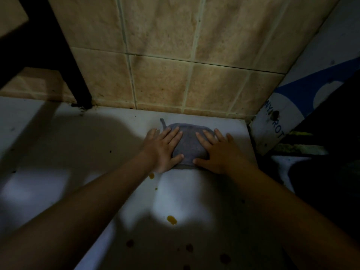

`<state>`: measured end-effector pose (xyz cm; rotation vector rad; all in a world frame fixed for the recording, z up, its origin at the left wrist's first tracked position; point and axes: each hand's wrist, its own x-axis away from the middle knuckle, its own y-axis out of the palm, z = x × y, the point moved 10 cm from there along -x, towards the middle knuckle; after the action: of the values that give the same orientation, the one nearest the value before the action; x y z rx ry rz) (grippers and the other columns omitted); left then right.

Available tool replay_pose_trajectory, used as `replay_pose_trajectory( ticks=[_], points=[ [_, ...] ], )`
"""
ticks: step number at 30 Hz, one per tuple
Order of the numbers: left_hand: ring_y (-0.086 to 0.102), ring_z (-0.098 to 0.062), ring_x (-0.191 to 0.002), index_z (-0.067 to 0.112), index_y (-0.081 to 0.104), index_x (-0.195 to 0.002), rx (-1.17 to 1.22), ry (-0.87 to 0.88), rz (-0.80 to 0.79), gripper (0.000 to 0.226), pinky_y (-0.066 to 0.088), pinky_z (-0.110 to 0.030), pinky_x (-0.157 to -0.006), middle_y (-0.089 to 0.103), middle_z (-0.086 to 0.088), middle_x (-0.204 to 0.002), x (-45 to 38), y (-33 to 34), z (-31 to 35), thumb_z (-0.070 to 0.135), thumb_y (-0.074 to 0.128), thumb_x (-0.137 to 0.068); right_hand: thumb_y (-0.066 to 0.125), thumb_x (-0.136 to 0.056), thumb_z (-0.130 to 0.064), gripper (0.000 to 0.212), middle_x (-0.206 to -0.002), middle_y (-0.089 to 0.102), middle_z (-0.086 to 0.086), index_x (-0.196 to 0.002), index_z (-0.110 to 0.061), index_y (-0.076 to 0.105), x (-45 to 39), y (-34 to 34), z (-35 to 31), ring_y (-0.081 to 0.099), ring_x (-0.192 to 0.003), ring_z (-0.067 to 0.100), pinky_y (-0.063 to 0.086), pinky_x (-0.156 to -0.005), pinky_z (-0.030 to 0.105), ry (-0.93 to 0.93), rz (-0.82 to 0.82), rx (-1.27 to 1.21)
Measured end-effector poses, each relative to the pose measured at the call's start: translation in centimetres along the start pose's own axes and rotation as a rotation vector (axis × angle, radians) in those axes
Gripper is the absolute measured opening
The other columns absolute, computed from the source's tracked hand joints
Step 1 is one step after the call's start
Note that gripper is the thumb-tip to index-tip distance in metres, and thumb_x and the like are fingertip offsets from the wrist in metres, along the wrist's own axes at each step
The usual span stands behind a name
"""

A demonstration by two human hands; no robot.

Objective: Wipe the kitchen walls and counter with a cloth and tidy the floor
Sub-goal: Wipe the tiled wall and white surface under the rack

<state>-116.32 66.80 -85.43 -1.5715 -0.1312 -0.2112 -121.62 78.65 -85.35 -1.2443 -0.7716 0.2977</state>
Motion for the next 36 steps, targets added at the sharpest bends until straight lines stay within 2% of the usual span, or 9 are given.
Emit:
replay_pose_trajectory(
  ticks=[6,10,14,20,23,24,29,33,36],
  points=[
    [-0.003,-0.016,-0.146,0.019,-0.008,-0.149,0.019,-0.032,0.017,0.078,0.002,-0.049,-0.114,-0.010,0.000,-0.158,2.0,0.4,-1.3,0.063,0.020,-0.091,0.033,-0.084,-0.073,0.089,-0.158,-0.013,-0.003,-0.149,-0.032,-0.012,0.8,0.0,-2.3,-0.011,-0.145,0.026,-0.004,-0.114,0.050,-0.019,0.004,-0.056],
    [0.005,-0.018,-0.146,0.019,-0.001,-0.150,0.001,-0.042,0.063,0.095,0.009,-0.048,-0.112,-0.001,-0.001,-0.159,3.4,0.7,-2.1,0.070,-0.003,-0.070,0.033,-0.084,-0.073,0.088,-0.159,-0.011,-0.004,-0.149,-0.033,-0.010,1.0,0.0,-3.6,-0.010,-0.145,0.025,-0.004,-0.114,0.050,-0.031,0.026,-0.071],
    [0.010,-0.018,-0.145,0.018,0.006,-0.151,0.016,-0.057,0.098,0.097,0.014,-0.046,-0.111,0.005,-0.002,-0.159,5.2,0.9,-2.7,0.069,0.000,-0.068,0.036,-0.081,-0.075,0.091,-0.159,-0.005,-0.003,-0.150,-0.032,-0.003,1.7,-0.2,-5.3,-0.004,-0.146,0.026,-0.001,-0.114,0.050,-0.077,0.115,-0.081],
    [0.003,-0.017,-0.146,0.018,0.000,-0.150,0.049,-0.090,0.068,0.102,0.012,-0.046,-0.112,-0.002,0.001,-0.159,7.9,1.9,-3.7,0.068,-0.004,-0.062,0.026,-0.074,-0.079,0.093,-0.160,0.000,-0.002,-0.150,-0.033,-0.002,2.2,0.1,-7.6,0.000,-0.146,0.027,0.002,-0.114,0.049,-0.129,0.183,-0.068],
    [0.004,-0.018,-0.146,0.017,0.002,-0.151,0.049,-0.085,0.079,0.101,0.013,-0.046,-0.112,-0.001,0.000,-0.159,8.2,1.9,-4.0,0.068,-0.003,-0.064,0.010,-0.061,-0.081,0.102,-0.160,0.001,-0.002,-0.150,-0.032,-0.002,2.1,0.1,-7.9,0.000,-0.146,0.027,0.002,-0.114,0.049,-0.130,0.175,-0.072],
    [0.005,-0.018,-0.146,0.017,0.004,-0.151,0.048,-0.078,0.088,0.100,0.013,-0.046,-0.112,0.001,0.000,-0.159,8.1,1.8,-4.0,0.068,-0.002,-0.065,0.010,-0.061,-0.082,0.103,-0.160,0.002,-0.001,-0.150,-0.032,-0.001,2.0,0.0,-8.0,0.001,-0.146,0.027,0.002,-0.114,0.049,-0.133,0.176,-0.071],
    [0.009,-0.018,-0.145,0.016,0.010,-0.150,0.062,-0.051,0.121,0.097,0.014,-0.048,-0.111,0.007,-0.001,-0.159,8.0,1.4,-4.2,0.067,0.003,-0.069,0.037,-0.079,-0.077,0.094,-0.160,0.000,-0.001,-0.150,-0.031,-0.003,1.8,-0.4,-8.1,-0.002,-0.146,0.027,0.000,-0.114,0.049,-0.150,0.149,-0.075],
    [0.006,-0.017,-0.145,0.018,0.004,-0.151,0.013,-0.053,0.097,0.096,0.015,-0.048,-0.111,0.002,0.000,-0.159,7.8,1.6,-5.2,0.067,0.000,-0.068,0.039,-0.079,-0.076,0.094,-0.160,-0.002,-0.002,-0.150,-0.032,-0.004,1.3,-0.7,-8.7,-0.005,-0.146,0.025,-0.001,-0.114,0.048,-0.151,0.154,-0.089],
    [0.006,-0.018,-0.145,0.018,0.002,-0.150,-0.001,-0.075,0.083,0.095,0.015,-0.050,-0.110,0.000,0.000,-0.159,7.7,1.8,-6.7,0.067,-0.002,-0.069,0.037,-0.080,-0.076,0.093,-0.159,-0.006,-0.003,-0.150,-0.032,-0.005,0.4,-1.0,-9.7,-0.008,-0.146,0.023,-0.004,-0.114,0.048,-0.152,0.080,-0.104]
  ],
)
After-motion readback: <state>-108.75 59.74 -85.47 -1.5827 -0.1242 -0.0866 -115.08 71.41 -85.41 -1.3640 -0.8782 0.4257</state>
